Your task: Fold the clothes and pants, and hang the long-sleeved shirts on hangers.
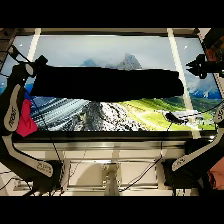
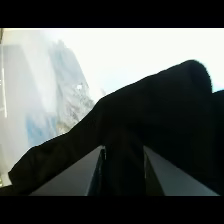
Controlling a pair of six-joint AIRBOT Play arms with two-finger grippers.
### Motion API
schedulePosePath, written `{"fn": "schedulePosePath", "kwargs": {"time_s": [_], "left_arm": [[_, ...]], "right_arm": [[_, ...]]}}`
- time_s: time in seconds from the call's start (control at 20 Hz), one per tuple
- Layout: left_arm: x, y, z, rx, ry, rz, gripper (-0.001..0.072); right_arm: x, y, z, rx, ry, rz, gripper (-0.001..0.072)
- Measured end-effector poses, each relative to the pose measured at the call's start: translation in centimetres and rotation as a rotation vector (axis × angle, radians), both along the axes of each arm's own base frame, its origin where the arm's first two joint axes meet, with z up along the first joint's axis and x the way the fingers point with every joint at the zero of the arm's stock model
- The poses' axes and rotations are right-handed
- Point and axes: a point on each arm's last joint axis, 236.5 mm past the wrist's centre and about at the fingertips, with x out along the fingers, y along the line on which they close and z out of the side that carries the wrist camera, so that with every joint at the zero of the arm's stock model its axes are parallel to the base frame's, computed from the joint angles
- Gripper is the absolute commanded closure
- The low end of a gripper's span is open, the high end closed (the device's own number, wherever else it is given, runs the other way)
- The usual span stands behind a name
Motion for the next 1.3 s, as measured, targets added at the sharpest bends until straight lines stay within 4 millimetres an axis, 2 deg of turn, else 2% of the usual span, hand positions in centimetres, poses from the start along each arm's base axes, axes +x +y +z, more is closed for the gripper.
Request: {"fn": "schedulePosePath", "kwargs": {"time_s": [0.05,0.1,0.25,0.3,0.35,0.4,0.45,0.5,0.65,0.8,0.9,0.95,1.0,1.05,1.1,1.3], "left_arm": [[0.4,0.1,0.0,-0.006,-0.023,0.008,0.0158],[0.7,0.2,0.0,-0.007,-0.039,0.012,0.0092],[1.2,0.3,0.2,-0.012,-0.065,0.018,0.0097],[1.2,0.3,0.5,-0.013,-0.071,0.020,0.0150],[1.1,0.3,0.9,-0.014,-0.076,0.021,0.0307],[0.8,0.4,1.4,-0.017,-0.072,0.024,0.0586],[0.5,0.4,1.7,-0.019,-0.059,0.025,0.0689],[-0.1,0.5,2.0,-0.023,-0.036,0.027,0.0699],[-2.7,0.7,1.3,0.004,0.101,-0.004,0.0699],[-7.0,0.5,-2.2,0.032,0.338,-0.091,0.0700],[-9.4,0.3,-4.1,-0.015,0.437,-0.145,0.0697],[-9.8,0.1,-4.5,-0.059,0.445,-0.154,0.0631],[-9.7,0.1,-4.4,-0.113,0.428,-0.153,0.0471],[-9.4,0.1,-4.1,-0.166,0.393,-0.143,0.0190],[-8.9,0.2,-3.7,-0.222,0.355,-0.127,0.0124],[-7.9,0.9,-2.9,-0.350,0.269,-0.078,0.0125]], "right_arm": [[0.1,-0.1,0.0,-0.006,-0.001,-0.004,0.0325],[0.1,-0.3,0.0,-0.009,-0.004,-0.008,0.0325],[0.2,-0.5,-0.2,-0.015,-0.003,-0.014,0.0326],[0.3,-0.5,-0.1,-0.017,-0.005,-0.017,0.0331],[0.3,-0.6,-0.2,-0.020,-0.007,-0.020,0.0336],[0.4,-0.7,-0.1,-0.022,-0.009,-0.023,0.0393],[0.4,-0.8,-0.1,-0.025,-0.010,-0.026,0.0536],[0.4,-0.8,-0.2,-0.028,-0.008,-0.025,0.0695],[0.0,-0.7,-0.4,-0.026,0.005,-0.014,0.0703],[-1.1,-0.3,-0.6,-0.017,0.029,0.031,0.0703],[-2.0,-0.2,-0.6,0.003,0.045,0.059,0.0694],[-2.4,-0.3,-0.6,0.014,0.051,0.068,0.0607],[-2.8,-0.4,-0.6,0.020,0.057,0.074,0.0439],[-3.0,-0.5,-0.6,0.024,0.059,0.078,0.0323],[-3.1,-0.6,-0.6,0.026,0.061,0.081,0.0322],[-2.9,-0.6,-0.5,0.021,0.052,0.078,0.0322]]}}
